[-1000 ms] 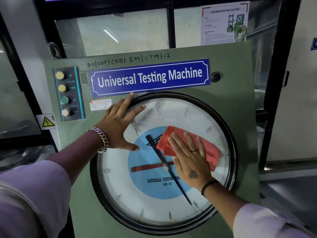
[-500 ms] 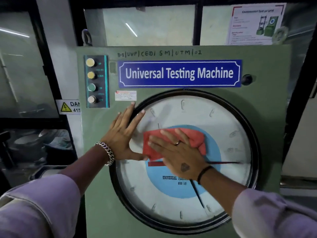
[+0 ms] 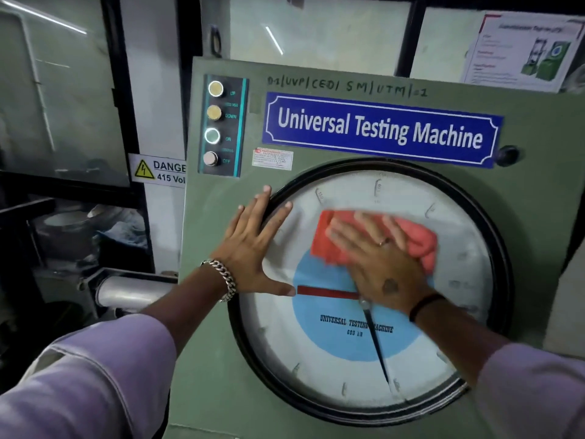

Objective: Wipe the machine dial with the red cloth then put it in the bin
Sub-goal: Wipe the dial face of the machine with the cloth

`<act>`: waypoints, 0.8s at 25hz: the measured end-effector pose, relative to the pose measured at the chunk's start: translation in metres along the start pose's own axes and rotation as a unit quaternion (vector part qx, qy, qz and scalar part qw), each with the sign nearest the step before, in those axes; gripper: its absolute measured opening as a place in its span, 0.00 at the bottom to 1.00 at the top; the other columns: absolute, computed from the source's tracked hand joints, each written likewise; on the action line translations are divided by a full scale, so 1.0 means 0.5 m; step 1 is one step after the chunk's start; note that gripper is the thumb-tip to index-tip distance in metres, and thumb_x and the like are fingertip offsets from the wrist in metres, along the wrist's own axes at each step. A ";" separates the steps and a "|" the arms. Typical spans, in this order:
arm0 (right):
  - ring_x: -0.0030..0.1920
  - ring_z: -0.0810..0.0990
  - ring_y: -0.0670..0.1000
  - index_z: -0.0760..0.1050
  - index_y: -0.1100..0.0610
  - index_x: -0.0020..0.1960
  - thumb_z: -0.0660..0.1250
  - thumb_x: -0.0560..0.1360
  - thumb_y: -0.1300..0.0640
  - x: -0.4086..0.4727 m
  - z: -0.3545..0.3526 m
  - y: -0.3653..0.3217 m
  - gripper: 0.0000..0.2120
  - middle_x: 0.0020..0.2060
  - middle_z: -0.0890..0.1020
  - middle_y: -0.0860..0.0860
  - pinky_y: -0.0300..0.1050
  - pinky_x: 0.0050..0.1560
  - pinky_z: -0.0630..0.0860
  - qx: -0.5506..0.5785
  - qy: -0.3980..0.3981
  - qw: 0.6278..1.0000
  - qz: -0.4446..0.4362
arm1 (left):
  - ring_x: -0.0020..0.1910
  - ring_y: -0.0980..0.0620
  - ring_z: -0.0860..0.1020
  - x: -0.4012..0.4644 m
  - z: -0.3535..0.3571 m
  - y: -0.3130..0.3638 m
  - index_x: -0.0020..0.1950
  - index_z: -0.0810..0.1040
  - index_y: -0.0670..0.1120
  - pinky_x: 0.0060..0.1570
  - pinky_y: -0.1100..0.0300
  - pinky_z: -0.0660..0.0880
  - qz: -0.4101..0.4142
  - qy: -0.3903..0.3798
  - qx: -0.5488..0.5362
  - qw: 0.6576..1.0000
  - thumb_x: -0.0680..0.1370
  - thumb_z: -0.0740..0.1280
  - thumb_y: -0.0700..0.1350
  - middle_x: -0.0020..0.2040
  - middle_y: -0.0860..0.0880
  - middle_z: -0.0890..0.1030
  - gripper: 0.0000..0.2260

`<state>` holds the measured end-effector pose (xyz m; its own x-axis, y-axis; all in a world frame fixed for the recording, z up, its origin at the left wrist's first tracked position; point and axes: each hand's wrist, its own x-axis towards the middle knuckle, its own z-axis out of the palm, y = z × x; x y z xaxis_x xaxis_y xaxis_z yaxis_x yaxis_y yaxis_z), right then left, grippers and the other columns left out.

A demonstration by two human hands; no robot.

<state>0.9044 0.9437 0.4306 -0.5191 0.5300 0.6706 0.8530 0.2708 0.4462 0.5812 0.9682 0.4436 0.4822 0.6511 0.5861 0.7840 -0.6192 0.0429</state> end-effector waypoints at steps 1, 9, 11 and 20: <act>0.91 0.54 0.54 0.53 0.39 0.91 0.63 0.82 0.47 0.040 -0.008 0.013 0.40 0.90 0.52 0.35 0.64 0.88 0.39 0.011 0.018 0.998 0.055 | 0.89 0.37 0.41 -0.001 0.000 0.001 0.90 0.42 0.57 0.85 0.32 0.47 -0.003 0.002 0.001 1.000 0.59 0.76 0.81 0.88 0.41 0.33 0.71; 0.90 0.57 0.53 0.61 0.40 0.89 0.65 0.79 0.50 -0.003 0.001 -0.036 0.39 0.89 0.60 0.37 0.68 0.88 0.47 0.000 0.011 1.000 0.011 | 0.89 0.37 0.44 0.000 0.010 -0.002 0.90 0.45 0.55 0.84 0.31 0.49 0.003 0.027 0.008 1.000 0.58 0.75 0.82 0.89 0.41 0.36 0.71; 0.91 0.55 0.52 0.61 0.40 0.89 0.64 0.81 0.50 0.049 -0.008 -0.030 0.37 0.89 0.60 0.37 0.68 0.88 0.47 0.023 0.020 0.998 0.064 | 0.89 0.36 0.45 0.001 0.012 -0.002 0.90 0.45 0.55 0.84 0.31 0.51 0.007 0.035 0.008 0.999 0.58 0.75 0.82 0.89 0.40 0.37 0.71; 0.91 0.51 0.50 0.63 0.40 0.88 0.64 0.82 0.50 0.054 0.002 -0.054 0.35 0.88 0.62 0.37 0.67 0.89 0.45 0.035 0.018 0.997 0.067 | 0.89 0.39 0.43 0.002 0.006 -0.002 0.89 0.39 0.59 0.85 0.32 0.48 -0.004 0.010 0.013 1.000 0.58 0.72 0.84 0.89 0.44 0.32 0.71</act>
<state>0.8677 0.9515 0.4361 -0.3999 0.5363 0.7433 0.9162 0.2558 0.3084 0.5819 0.9706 0.4417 0.4677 0.6472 0.6020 0.7979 -0.6022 0.0275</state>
